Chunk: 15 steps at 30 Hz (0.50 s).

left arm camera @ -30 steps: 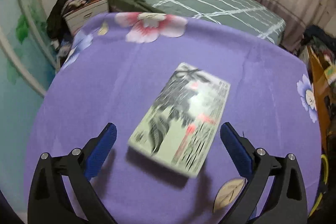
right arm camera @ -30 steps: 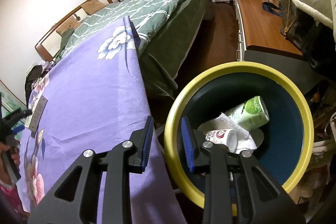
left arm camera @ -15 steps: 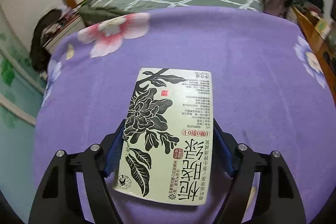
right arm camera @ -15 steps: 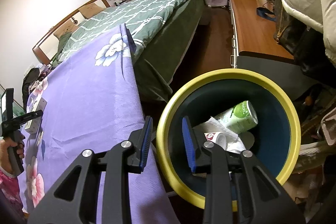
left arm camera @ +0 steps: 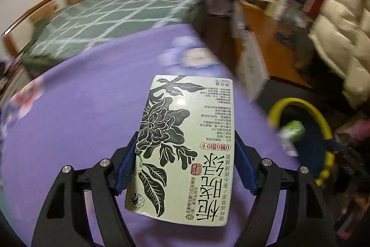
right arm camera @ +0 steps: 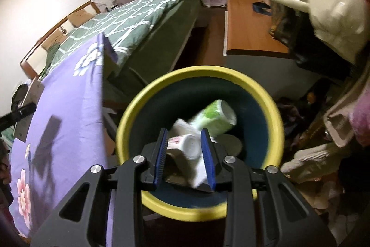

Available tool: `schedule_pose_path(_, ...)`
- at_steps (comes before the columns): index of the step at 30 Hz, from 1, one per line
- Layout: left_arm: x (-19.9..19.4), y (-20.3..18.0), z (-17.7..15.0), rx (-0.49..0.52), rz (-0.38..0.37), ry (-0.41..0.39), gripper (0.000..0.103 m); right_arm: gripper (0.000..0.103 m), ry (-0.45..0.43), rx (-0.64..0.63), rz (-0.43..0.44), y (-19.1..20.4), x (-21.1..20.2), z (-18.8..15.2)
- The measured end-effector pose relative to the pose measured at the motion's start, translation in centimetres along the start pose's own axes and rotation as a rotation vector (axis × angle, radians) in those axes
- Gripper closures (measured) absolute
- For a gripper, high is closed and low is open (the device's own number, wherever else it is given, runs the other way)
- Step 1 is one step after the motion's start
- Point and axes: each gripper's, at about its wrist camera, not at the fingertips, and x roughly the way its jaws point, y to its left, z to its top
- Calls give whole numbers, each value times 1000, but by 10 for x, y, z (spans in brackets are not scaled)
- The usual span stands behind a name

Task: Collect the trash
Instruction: 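Carry the tea box with the left tool into the bin and release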

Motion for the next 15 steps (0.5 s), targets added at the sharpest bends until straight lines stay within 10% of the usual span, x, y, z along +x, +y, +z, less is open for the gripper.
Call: schedule_pose_path(15, 58, -198, 6, 186, -255, 147, 29, 75, -54, 57, -70, -59, -49, -23)
